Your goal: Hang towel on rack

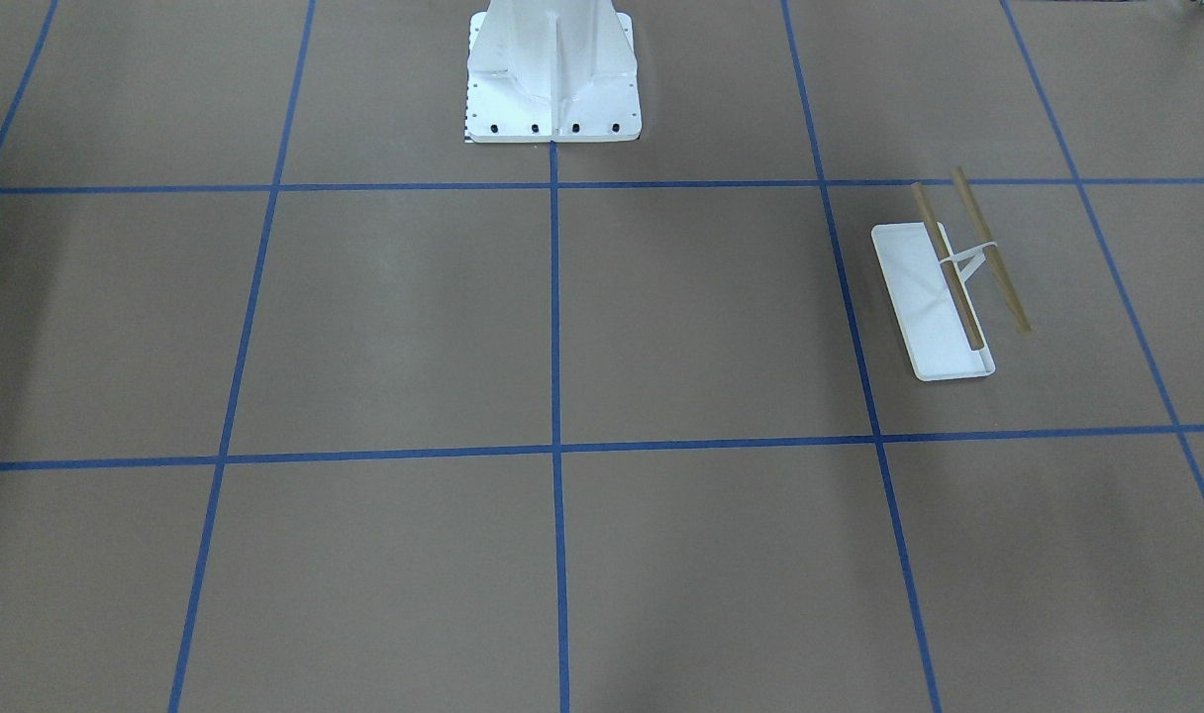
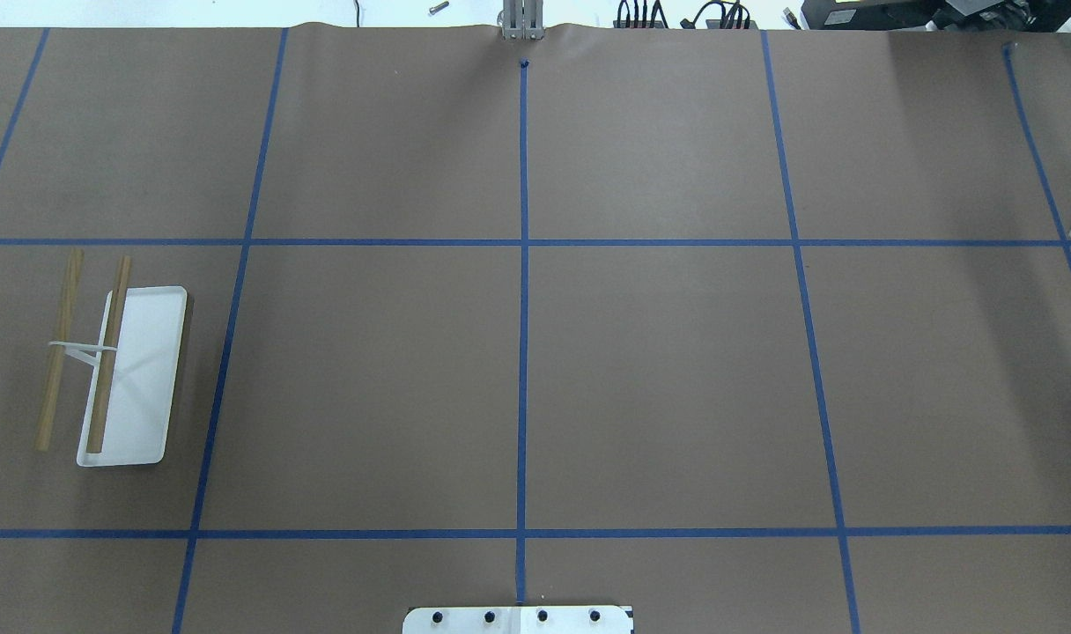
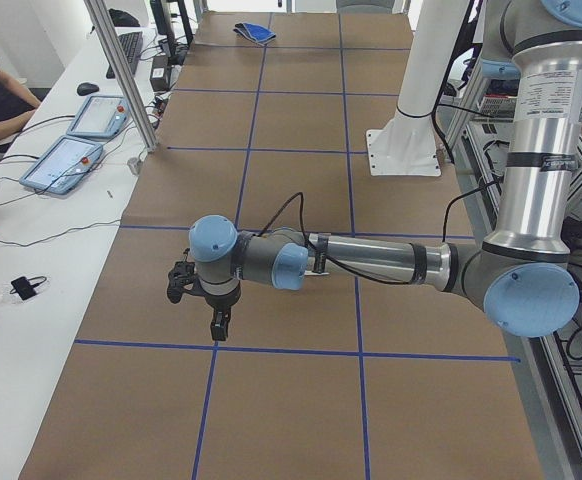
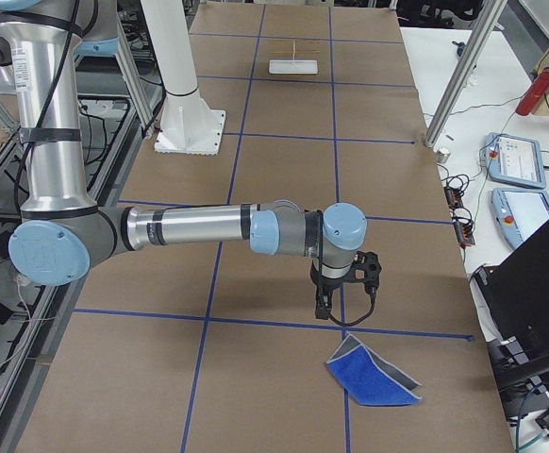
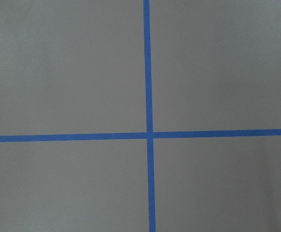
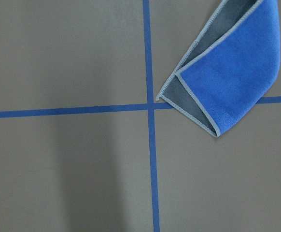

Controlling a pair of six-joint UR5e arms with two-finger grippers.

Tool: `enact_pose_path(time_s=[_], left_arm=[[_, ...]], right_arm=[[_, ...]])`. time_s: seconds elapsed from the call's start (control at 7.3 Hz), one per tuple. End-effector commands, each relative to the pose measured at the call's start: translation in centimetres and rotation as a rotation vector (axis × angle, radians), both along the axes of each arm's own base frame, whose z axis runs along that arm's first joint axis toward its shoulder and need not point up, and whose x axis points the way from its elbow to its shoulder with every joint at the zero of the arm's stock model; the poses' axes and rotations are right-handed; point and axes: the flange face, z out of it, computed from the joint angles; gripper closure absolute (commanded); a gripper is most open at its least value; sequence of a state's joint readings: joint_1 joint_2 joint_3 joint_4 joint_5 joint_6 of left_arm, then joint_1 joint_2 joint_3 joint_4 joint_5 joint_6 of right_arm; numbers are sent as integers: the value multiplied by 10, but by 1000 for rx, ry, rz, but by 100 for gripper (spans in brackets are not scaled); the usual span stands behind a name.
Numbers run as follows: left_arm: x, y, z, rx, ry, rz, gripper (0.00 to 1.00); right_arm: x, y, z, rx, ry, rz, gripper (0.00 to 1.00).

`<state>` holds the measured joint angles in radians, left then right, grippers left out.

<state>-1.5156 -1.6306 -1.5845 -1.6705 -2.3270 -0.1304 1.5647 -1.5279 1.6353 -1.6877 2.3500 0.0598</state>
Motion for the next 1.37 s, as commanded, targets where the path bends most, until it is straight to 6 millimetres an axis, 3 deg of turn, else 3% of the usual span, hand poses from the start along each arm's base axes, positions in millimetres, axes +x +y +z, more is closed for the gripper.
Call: enact_pose_path(time_s=[0.0, 0.82, 0.96, 1.23], left_arm=[[0, 0, 0, -1, 0, -1, 2], [0, -1, -1, 2, -1, 0, 2], [0, -1, -2, 3, -1, 0, 2], [0, -1, -4, 8, -1, 0, 2]], right_arm=[[0, -1, -1, 2, 0, 0, 0], [0, -1, 2, -3, -3, -1, 0], [-8, -5, -1, 4, 14, -19, 0], [-8, -6, 8, -4, 15, -19, 0]])
